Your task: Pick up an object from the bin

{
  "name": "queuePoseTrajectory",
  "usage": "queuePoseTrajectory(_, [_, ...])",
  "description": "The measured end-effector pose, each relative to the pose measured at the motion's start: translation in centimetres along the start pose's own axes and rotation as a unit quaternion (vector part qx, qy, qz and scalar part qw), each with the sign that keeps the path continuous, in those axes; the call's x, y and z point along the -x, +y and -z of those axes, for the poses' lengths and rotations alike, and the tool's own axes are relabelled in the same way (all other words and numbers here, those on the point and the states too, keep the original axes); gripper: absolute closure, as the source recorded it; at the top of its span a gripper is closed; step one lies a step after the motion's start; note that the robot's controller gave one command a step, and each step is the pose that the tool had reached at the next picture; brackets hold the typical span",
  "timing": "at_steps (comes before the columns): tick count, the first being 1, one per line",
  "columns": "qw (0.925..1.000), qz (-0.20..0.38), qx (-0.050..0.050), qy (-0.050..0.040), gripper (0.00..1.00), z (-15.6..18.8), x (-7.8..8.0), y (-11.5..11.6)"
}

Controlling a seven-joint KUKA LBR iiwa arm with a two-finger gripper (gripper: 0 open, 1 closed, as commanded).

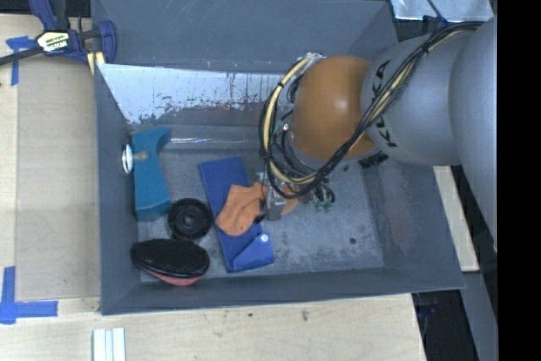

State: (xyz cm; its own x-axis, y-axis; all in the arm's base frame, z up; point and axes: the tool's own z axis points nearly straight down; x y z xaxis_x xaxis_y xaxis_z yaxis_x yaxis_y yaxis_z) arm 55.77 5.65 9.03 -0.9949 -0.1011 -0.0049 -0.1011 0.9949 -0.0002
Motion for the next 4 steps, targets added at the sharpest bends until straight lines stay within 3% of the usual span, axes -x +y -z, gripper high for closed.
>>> queuePoseTrajectory(4, [1.0000,0.000,0.000,0.0021,1.00,0.86,-0.04,-0.03])
